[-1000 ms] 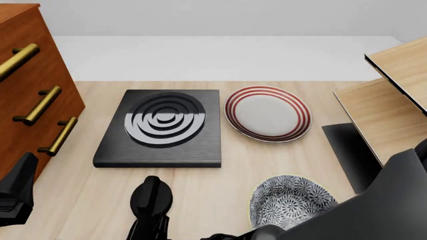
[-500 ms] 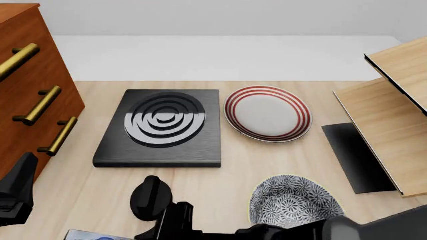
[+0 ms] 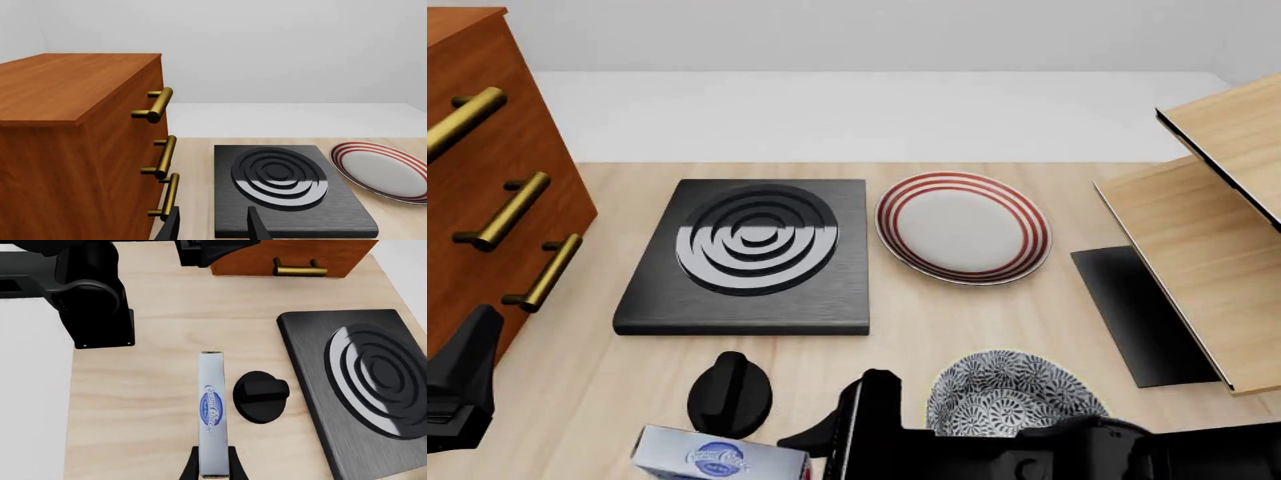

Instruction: Pick up the cream cheese and put it in the bowl.

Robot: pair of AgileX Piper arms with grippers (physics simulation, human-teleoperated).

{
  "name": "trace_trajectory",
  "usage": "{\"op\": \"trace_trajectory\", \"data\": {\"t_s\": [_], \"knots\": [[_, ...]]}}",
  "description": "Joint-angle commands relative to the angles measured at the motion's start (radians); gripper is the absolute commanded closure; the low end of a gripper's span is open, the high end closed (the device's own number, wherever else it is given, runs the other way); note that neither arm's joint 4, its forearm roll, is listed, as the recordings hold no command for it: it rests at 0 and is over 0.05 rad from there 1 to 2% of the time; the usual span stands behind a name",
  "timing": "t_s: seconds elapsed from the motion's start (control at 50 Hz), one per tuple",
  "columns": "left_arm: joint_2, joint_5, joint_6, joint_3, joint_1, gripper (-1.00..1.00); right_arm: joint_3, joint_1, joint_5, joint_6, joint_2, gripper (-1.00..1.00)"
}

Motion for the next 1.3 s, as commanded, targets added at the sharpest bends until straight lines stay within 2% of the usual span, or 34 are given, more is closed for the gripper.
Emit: {"op": "trace_trajectory", "data": {"t_s": [0.02, 0.18, 0.28, 0.68, 1.04, 1.3], "knots": [[0.0, 0.0, 0.0, 0.0, 0.0, -1.0, 0.051, -0.052, 0.12, -0.01, -0.171, 1.0], [0.0, 0.0, 0.0, 0.0, 0.0, -1.0, 0.086, -0.114, 0.233, -0.041, -0.308, 1.0], [0.0, 0.0, 0.0, 0.0, 0.0, -1.0, 0.097, -0.177, 0.362, -0.076, -0.453, 1.0], [0.0, 0.0, 0.0, 0.0, 0.0, -1.0, 0.109, -0.326, 0.69, -0.118, -0.746, 1.0], [0.0, 0.0, 0.0, 0.0, 0.0, -1.0, 0.127, -0.464, 0.908, -0.16, -0.935, 1.0], [0.0, 0.0, 0.0, 0.0, 0.0, -1.0, 0.141, -0.524, 1.011, -0.172, -1.034, 1.0]]}}
